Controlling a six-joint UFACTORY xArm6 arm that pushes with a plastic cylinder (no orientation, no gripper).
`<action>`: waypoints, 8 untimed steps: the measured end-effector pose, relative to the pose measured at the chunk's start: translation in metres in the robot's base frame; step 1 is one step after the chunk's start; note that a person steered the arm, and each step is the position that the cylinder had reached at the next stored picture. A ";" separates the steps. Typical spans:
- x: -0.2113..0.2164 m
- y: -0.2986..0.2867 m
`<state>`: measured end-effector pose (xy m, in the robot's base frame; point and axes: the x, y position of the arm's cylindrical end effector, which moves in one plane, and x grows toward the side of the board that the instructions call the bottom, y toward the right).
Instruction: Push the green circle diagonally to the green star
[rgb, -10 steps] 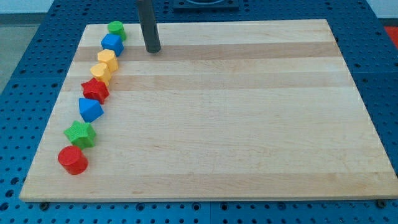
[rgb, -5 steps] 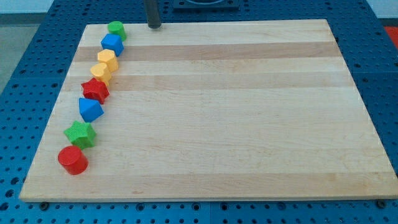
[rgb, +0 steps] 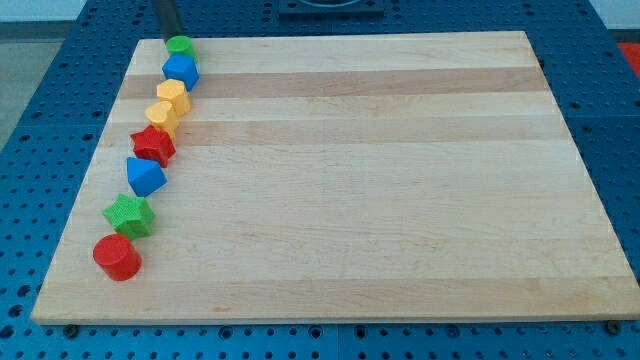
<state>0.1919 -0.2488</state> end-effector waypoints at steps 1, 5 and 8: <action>0.001 -0.021; 0.048 0.047; 0.113 0.126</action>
<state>0.3050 -0.1227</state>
